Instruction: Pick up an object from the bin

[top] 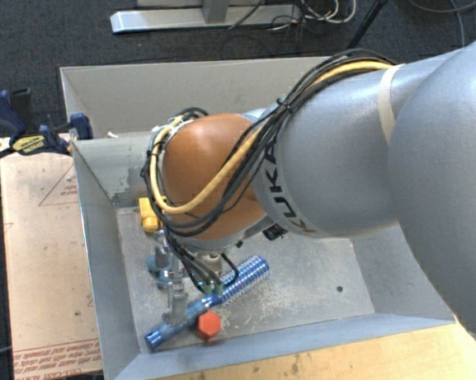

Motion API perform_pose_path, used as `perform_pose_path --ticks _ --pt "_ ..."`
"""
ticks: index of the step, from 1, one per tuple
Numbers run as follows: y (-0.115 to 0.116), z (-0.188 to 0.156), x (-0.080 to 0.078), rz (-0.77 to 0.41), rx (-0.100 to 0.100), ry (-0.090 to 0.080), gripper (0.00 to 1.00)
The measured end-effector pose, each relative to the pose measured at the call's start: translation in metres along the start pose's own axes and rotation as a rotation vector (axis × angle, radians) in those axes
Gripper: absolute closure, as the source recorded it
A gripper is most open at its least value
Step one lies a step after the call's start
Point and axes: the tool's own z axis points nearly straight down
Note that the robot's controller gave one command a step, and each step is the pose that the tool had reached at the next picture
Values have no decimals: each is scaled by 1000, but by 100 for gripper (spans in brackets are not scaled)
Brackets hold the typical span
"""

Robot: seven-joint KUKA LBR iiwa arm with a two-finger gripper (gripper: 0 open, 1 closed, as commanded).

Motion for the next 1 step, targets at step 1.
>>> perform_pose_path --ticks 1 --pt "-53 110 11 -212 -2 -19 0"
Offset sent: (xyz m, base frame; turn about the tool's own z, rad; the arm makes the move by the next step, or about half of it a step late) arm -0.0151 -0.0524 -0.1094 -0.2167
